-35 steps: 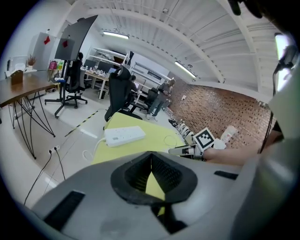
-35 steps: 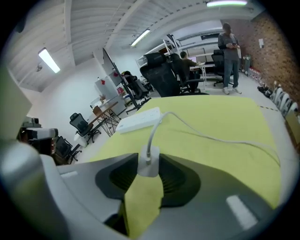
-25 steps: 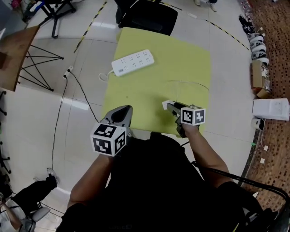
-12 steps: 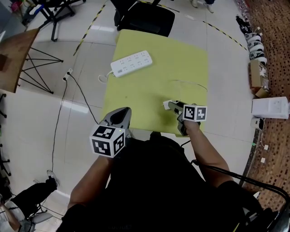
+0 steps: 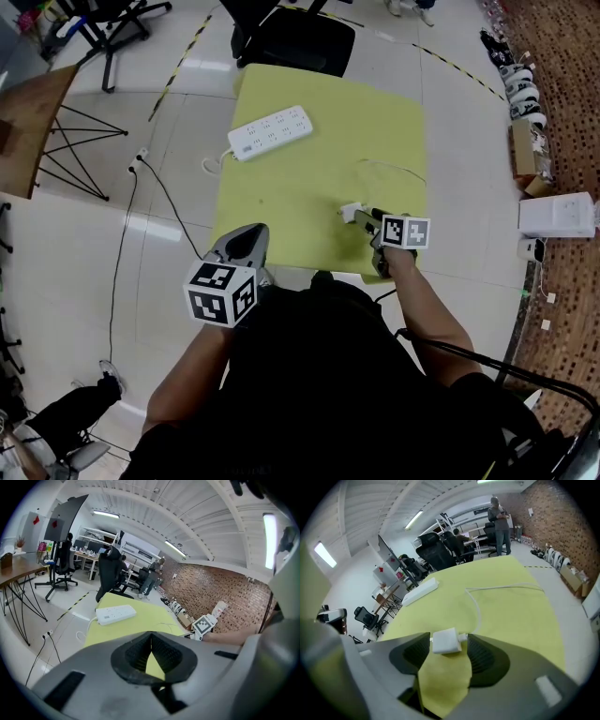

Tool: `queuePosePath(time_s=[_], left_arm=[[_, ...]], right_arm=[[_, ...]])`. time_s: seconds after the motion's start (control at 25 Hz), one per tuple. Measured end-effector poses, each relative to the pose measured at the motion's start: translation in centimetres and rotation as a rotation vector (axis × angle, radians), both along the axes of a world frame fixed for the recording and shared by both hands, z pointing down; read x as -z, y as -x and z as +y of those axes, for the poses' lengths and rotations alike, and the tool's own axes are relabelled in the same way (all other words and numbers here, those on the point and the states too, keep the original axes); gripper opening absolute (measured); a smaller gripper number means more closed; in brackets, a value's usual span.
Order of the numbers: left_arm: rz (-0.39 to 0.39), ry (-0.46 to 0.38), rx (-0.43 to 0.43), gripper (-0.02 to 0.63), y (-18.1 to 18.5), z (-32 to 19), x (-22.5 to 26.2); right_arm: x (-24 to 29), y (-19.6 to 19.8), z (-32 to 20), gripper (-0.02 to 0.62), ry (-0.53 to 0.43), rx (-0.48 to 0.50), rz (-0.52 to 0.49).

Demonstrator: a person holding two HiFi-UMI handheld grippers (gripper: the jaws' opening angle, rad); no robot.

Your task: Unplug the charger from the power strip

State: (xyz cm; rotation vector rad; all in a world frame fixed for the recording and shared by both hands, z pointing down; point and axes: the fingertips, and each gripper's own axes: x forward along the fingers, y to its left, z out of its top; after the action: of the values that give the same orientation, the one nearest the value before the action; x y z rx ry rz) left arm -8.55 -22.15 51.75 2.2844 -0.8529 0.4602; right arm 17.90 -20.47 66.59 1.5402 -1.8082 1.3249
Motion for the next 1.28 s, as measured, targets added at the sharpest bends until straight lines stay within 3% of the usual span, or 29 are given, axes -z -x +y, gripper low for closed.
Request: queuePosePath(time_s=[0.32, 0.52, 0.76, 1.04, 1.16, 1.28], left_arm=[[0.014, -0.007, -0.04, 0.005, 0.8, 0.9, 0.8], [0.001, -0.018, -0.09, 0.005, 0.6, 1.6, 0.9], [0.012, -0.104, -0.041, 0.005, 0.3, 2.5, 3.6], [-0.002, -0.12, 0.121, 0.005, -0.7, 7.1, 4.4], [0.011, -0.121, 0.191, 0.005, -2.9, 9.8, 4.8], [0.024, -0.122, 0.201, 0.005, -7.0, 13.5, 5.0]], right_arm=[[3.6, 2.2, 1.0, 0.199, -0.093, -0.029, -0.008], [8.7, 5.0, 1.8, 0.002, -0.255, -0.001, -0.033], [13.5, 8.1, 3.1, 0.002, -0.404, 0.135, -0.086], [19.4, 8.9, 7.0, 0.002, -0.558, 0.339, -0.114], [20.5, 7.7, 10.2, 0.002, -0.589, 0.408, -0.128], [20.4, 5.2, 13.8, 0.002, -0.591, 0.435, -0.153]])
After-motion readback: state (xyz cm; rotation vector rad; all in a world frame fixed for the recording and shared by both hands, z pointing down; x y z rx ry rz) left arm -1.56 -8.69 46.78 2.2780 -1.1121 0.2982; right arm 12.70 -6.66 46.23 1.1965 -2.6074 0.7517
